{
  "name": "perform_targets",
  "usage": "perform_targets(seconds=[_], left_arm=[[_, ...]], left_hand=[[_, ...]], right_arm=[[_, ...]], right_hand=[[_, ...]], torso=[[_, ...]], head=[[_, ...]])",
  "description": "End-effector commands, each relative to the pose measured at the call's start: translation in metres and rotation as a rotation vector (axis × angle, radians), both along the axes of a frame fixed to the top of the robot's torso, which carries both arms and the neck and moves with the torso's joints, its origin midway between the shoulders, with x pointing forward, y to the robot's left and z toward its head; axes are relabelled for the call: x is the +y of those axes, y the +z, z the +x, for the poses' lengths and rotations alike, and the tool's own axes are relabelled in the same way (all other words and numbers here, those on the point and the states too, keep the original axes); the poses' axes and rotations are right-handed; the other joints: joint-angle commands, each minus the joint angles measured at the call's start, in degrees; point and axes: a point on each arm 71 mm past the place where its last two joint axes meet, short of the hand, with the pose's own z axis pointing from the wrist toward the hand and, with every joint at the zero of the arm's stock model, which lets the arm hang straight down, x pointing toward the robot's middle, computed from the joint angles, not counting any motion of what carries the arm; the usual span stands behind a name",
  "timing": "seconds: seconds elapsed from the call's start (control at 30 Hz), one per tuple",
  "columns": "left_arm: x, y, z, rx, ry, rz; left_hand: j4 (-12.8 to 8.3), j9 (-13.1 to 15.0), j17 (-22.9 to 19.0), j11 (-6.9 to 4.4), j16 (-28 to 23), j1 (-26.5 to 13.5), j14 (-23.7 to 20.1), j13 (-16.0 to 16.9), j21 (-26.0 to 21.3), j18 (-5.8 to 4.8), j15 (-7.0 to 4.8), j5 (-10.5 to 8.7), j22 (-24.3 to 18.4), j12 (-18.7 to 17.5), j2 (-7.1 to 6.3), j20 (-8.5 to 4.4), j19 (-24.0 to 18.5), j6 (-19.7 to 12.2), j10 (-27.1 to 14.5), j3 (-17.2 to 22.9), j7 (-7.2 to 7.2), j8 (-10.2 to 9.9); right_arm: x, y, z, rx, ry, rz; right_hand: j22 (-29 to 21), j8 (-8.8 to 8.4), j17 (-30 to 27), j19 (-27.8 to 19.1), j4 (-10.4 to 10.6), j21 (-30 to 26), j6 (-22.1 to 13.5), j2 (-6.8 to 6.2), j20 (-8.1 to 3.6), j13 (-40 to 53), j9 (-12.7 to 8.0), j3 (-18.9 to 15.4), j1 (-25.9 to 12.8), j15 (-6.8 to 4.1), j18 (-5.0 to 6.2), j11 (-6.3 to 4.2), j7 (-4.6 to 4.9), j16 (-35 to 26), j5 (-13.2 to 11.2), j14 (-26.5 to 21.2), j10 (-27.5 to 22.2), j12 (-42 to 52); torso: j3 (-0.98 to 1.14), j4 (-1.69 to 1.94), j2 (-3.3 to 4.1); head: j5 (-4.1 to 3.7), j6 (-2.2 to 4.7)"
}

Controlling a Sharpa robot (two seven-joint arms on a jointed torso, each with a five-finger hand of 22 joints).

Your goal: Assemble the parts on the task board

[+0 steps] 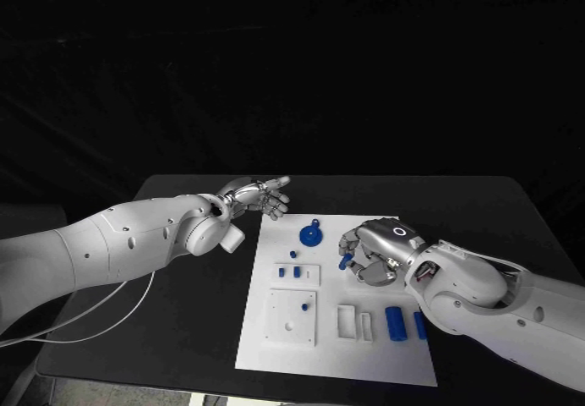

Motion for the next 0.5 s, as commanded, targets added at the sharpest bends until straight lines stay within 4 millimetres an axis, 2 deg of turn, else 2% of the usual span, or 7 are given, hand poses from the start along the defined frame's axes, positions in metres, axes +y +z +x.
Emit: perform_targets(seconds=[0.03,0.07,0.1,0.13,0.27,0.5], left_arm=[[-0.004,0.001,0.000,0.014,-0.004,-0.041],[-0.004,0.001,0.000,0.015,-0.005,-0.042],[-0.005,0.001,0.000,0.015,-0.005,-0.042],[-0.005,0.001,0.000,0.015,-0.006,-0.042],[-0.008,0.001,0.000,0.016,-0.011,-0.043],[-0.012,0.000,0.001,0.023,-0.008,-0.039]], left_hand=[[2.51,0.14,0.24,-0.40,-0.29,-0.20,0.75,-0.07,-0.26,1.12,-0.02,-0.16,0.06,0.17,0.93,-0.18,0.35,0.00,0.37,-1.57,-0.35,0.38],[5.95,0.24,0.58,-0.58,-0.82,3.76,1.08,-0.30,-0.24,1.39,-0.22,-0.22,0.51,0.08,1.63,-0.52,0.37,-0.17,0.44,-5.15,-0.52,0.65],[9.82,0.23,0.86,-0.51,-1.17,7.28,1.26,-0.43,-0.38,1.21,-0.11,-0.25,0.71,0.10,2.24,-0.32,0.40,-0.19,0.58,-8.76,-0.44,0.82],[10.00,0.21,0.97,-0.50,-1.31,7.83,1.39,-0.47,-0.44,1.19,-0.16,-0.31,0.76,0.14,3.42,-0.30,0.55,-0.07,0.71,-10.48,-0.47,0.93],[10.06,-0.13,1.40,-0.66,-1.94,10.30,1.88,-0.70,-0.91,1.30,-0.35,-0.35,0.84,0.20,6.24,-0.52,1.05,0.09,0.95,-16.42,-0.60,1.05],[10.01,-0.56,1.93,-0.94,-2.31,11.79,2.70,-0.81,-1.20,1.36,-0.66,-0.23,1.00,0.49,8.04,-0.83,1.85,0.45,1.56,-20.62,-0.78,1.19]], right_arm=[[0.012,0.001,-0.003,0.031,0.032,0.035],[0.015,0.001,-0.004,0.035,0.039,0.037],[0.022,0.001,-0.006,0.040,0.059,0.044],[0.028,0.001,-0.008,0.045,0.073,0.045],[0.047,0.000,-0.020,0.036,0.133,0.033],[0.068,-0.009,-0.036,0.056,0.195,0.030]], right_hand=[[0.07,0.38,0.05,0.09,0.04,0.26,0.40,-0.21,-0.41,0.10,0.11,0.41,0.35,-0.72,8.60,-1.81,-0.17,0.34,0.37,-0.13,2.45,0.28],[0.07,0.38,0.05,0.09,0.04,0.26,0.40,-0.21,-0.41,0.10,0.11,0.41,0.34,-0.72,8.60,-1.81,-0.17,0.34,0.37,-0.13,2.45,0.28],[0.08,0.37,0.06,0.08,0.06,0.26,0.38,-0.21,-0.42,0.12,0.11,0.41,0.29,-0.72,8.60,-1.80,-0.16,0.34,0.36,-0.14,2.43,0.28],[0.08,0.37,0.06,0.08,0.06,0.26,0.38,-0.21,-0.43,0.12,0.11,0.41,0.28,-0.72,8.60,-1.80,-0.15,0.34,0.36,-0.14,2.43,0.29],[0.10,0.34,0.06,0.07,0.09,0.26,0.35,-0.14,-0.46,0.16,0.12,0.45,0.20,-0.72,8.60,-1.80,-0.14,0.33,0.37,-0.15,2.38,0.29],[0.11,0.31,0.06,0.04,0.04,0.25,0.31,-0.12,-0.50,0.19,0.14,0.50,0.17,-0.72,8.60,-1.80,-0.14,0.32,0.37,-0.17,2.32,0.29]], torso=[[-0.08,-0.05,0.02],[-0.08,-0.05,0.02],[-0.07,-0.03,0.02],[-0.07,-0.02,0.02],[-0.05,0.01,0.04],[-0.11,0.05,0.01]], head=[[0.17,0.05],[0.17,0.05],[0.26,0.01],[0.30,-0.06],[0.47,-0.02],[1.14,-0.26]])
